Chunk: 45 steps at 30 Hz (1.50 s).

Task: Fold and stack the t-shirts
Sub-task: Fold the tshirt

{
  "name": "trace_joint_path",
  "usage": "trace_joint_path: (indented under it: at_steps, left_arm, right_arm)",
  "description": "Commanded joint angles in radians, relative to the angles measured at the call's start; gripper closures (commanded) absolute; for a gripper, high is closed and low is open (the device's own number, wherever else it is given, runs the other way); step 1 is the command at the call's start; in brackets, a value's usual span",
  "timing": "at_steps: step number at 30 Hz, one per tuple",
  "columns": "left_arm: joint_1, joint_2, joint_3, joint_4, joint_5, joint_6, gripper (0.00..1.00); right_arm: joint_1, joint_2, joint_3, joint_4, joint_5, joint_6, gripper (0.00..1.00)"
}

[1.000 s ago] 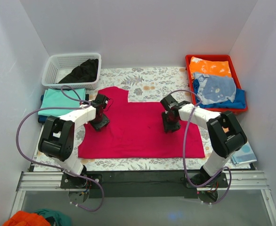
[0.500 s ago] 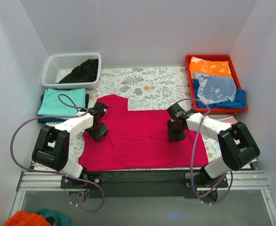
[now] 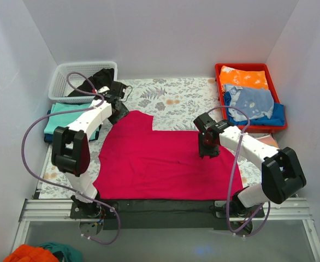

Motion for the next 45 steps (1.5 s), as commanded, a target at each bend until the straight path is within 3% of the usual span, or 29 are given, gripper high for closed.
trace_joint_path:
  at_steps: [1, 6, 10, 13, 31, 45]
  left_arm:
    - [0.048, 0.18, 0.131, 0.084, -0.042, 0.06, 0.55]
    - [0.063, 0.364, 0.312, 0.149, -0.046, 0.123, 0.57]
    - [0.074, 0.499, 0.497, 0.103, -0.048, 0.146, 0.57]
    - [0.083, 0.548, 0.528, 0.088, -0.043, 0.157, 0.57]
    - [0.089, 0.427, 0.304, 0.055, 0.062, 0.194, 0.6]
    - [0.076, 0.185, 0.062, 0.15, 0.245, 0.276, 0.67]
  right_arm:
    - [0.003, 0.008, 0.096, -0.021, 0.065, 0.009, 0.55]
    - [0.003, 0.014, 0.103, -0.02, 0.082, 0.006, 0.55]
    - [0.003, 0.006, 0.086, -0.021, 0.091, 0.007, 0.54]
    - [0.003, 0.005, 0.073, -0.021, 0.088, 0.016, 0.55]
    - [0.003, 0.057, 0.087, -0.02, 0.103, 0.026, 0.55]
    - [0.004, 0.068, 0.047, 0.014, 0.094, 0.02, 0.56]
